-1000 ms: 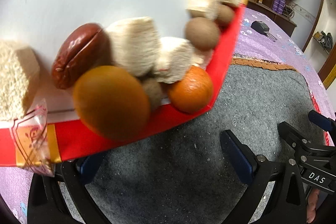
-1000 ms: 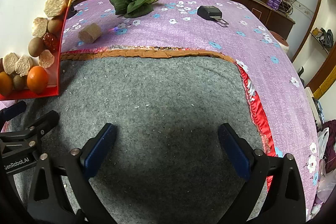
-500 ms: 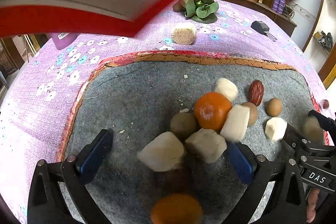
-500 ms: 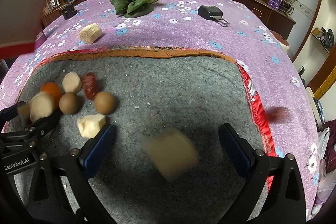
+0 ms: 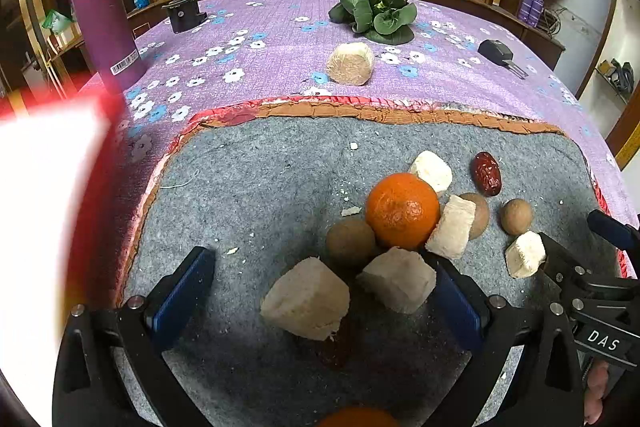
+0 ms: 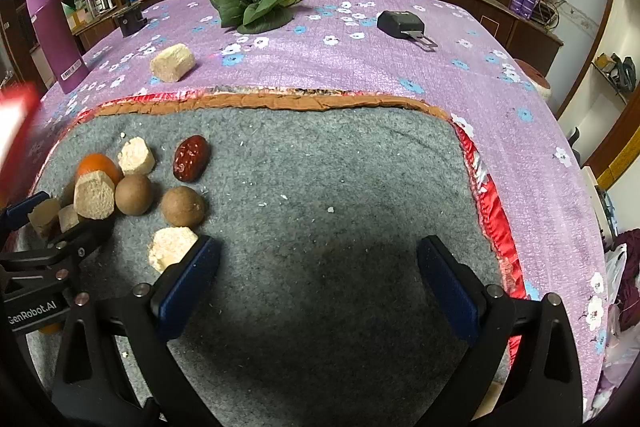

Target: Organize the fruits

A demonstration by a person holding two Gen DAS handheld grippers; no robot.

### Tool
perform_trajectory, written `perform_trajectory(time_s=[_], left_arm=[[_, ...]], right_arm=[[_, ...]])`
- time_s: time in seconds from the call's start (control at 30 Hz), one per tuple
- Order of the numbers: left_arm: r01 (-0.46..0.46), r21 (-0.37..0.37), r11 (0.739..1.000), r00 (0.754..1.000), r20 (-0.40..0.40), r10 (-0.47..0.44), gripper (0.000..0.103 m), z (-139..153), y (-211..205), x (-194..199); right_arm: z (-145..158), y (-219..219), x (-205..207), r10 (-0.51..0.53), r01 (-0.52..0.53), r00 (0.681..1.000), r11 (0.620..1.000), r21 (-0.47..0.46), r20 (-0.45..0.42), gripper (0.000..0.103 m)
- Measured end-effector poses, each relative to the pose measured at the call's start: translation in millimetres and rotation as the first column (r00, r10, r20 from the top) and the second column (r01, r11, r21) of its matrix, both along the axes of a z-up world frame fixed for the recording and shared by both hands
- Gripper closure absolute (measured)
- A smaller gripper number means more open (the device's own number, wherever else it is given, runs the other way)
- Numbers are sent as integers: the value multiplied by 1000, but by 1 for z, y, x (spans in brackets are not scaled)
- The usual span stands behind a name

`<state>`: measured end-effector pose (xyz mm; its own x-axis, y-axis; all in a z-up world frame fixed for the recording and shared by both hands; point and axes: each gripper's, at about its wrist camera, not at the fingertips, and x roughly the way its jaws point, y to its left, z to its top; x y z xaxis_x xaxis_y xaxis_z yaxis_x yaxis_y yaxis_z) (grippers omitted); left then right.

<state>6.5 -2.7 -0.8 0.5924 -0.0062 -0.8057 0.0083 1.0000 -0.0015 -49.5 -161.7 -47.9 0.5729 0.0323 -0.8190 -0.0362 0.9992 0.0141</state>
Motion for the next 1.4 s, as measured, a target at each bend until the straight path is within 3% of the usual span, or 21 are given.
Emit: perform_trajectory(time_s=[0.2,0.3,0.4,0.5,0.57,0.67,0.73,0.83,0.9,1.0,1.4], left_arm=[[0,0,1000,1000,1,0,1,0,-1,-1],[-1,0,1000,1000,0,1,1,0,-1,-1],[0,0,1000,1000,1,0,1,0,-1,-1],[-1,0,1000,1000,0,1,1,0,-1,-1],[0,0,1000,1000,0,0,1,0,0,-1],[-1,0,1000,1000,0,1,1,0,-1,-1],[0,0,1000,1000,0,0,1,0,0,-1],[0,0,1000,1000,0,0,1,0,0,-1],[0,-1,1000,1000,0,0,1,0,0,-1],[0,1,1000,1000,3,0,1,0,0,-5],[0,1,1000,1000,3,0,1,1,0,-3]], right_arm=[[1,-1,0,2,-2,1000,1000,3,0,3],[5,-9,2,31,-30,999,998,51,-19,3],[13,-41,3,-102,97,995,981,166,18,3],[10,-60,10,-186,183,983,961,206,-4,3],[11,-64,14,-220,215,975,958,189,9,3],[16,-69,18,-307,300,949,950,85,75,3],[15,-67,22,-297,289,952,952,97,75,3],[2,-46,32,-239,239,971,971,-1,17,3],[3,-35,35,-219,221,975,971,-92,33,1],[-2,-47,35,-236,236,972,972,-21,2,1],[-4,-43,29,-222,222,975,975,-20,-7,0]])
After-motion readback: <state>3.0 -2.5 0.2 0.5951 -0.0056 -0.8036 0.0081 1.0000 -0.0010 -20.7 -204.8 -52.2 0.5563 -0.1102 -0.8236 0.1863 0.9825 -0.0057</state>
